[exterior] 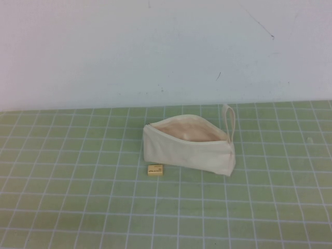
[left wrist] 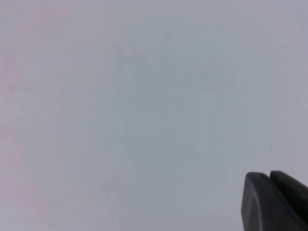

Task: Put eraser into pencil case

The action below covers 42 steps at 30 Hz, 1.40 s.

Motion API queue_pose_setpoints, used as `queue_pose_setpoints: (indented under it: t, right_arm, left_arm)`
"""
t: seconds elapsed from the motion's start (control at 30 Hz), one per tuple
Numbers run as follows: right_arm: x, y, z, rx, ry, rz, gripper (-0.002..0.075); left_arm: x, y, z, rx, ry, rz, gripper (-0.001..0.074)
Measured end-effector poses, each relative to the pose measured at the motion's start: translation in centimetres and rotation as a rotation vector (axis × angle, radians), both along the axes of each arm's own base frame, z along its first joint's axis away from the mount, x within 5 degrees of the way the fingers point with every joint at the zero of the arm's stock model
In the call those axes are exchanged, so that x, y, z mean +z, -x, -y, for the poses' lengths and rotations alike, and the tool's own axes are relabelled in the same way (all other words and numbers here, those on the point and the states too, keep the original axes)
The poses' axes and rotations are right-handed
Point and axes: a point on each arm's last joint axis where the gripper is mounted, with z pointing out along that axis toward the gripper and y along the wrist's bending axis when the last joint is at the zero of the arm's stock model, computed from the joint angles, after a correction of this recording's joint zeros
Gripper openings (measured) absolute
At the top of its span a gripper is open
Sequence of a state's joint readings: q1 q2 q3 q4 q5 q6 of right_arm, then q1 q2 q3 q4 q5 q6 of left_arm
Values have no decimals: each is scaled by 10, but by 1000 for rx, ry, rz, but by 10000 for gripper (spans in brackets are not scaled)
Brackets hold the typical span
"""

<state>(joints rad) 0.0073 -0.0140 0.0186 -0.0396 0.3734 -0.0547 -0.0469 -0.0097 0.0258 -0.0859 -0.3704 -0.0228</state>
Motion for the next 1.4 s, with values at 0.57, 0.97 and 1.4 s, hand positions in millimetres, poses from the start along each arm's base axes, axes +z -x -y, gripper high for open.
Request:
queue_pose_setpoints:
  t: [0.57,0.97,1.4]
  right_arm:
    - [0,0,0,0,0,0,-1]
    - [0,0,0,0,0,0,-1]
    - [0,0,0,0,0,0,-1]
  left_arm:
    - [130,-21,5,-65,49,-344,-1]
    - [67,-156,17,-96,341,-868,-1]
    - [-14,-285,145,-406,-362,-1496,-1]
